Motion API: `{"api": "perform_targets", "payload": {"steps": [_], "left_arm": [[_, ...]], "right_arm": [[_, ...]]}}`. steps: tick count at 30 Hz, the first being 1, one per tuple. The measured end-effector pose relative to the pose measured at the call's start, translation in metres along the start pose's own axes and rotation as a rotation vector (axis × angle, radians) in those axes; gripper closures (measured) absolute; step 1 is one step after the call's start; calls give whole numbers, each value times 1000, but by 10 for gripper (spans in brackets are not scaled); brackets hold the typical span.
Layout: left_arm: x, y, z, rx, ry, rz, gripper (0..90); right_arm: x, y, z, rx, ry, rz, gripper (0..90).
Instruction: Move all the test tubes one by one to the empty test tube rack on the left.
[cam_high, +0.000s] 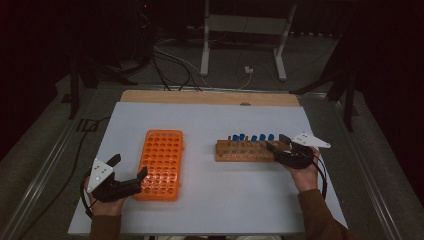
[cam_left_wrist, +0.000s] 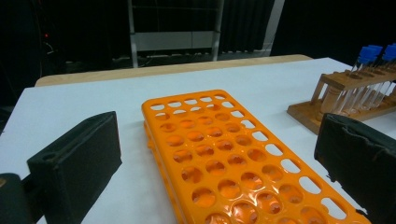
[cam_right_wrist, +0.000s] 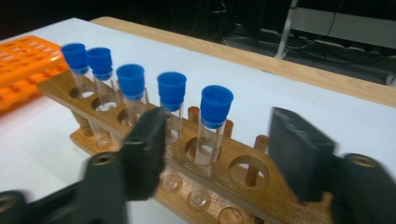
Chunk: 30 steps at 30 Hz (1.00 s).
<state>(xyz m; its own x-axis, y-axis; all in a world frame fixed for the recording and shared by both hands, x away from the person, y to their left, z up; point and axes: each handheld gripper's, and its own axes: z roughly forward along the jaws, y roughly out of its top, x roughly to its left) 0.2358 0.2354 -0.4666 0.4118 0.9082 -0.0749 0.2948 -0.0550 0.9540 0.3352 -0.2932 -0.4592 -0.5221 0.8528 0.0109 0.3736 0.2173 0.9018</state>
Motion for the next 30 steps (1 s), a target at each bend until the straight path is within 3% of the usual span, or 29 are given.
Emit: {"api": "perform_targets", "payload": {"steps": [6, 12, 22, 30], "left_arm": [[0, 0, 0, 4, 0, 1, 14], [0, 0, 1, 8, -1, 2, 14], [0, 0, 1, 11, -2, 5, 14], [-1, -1, 2, 15, -1, 9, 14]], "right_arm": [[0, -3, 8, 12, 17, -17, 601], [2, -2, 13, 14, 6, -33, 698], [2, -4, 17, 28, 14, -20, 758], [2, -1, 10, -4, 19, -7, 766]]}}
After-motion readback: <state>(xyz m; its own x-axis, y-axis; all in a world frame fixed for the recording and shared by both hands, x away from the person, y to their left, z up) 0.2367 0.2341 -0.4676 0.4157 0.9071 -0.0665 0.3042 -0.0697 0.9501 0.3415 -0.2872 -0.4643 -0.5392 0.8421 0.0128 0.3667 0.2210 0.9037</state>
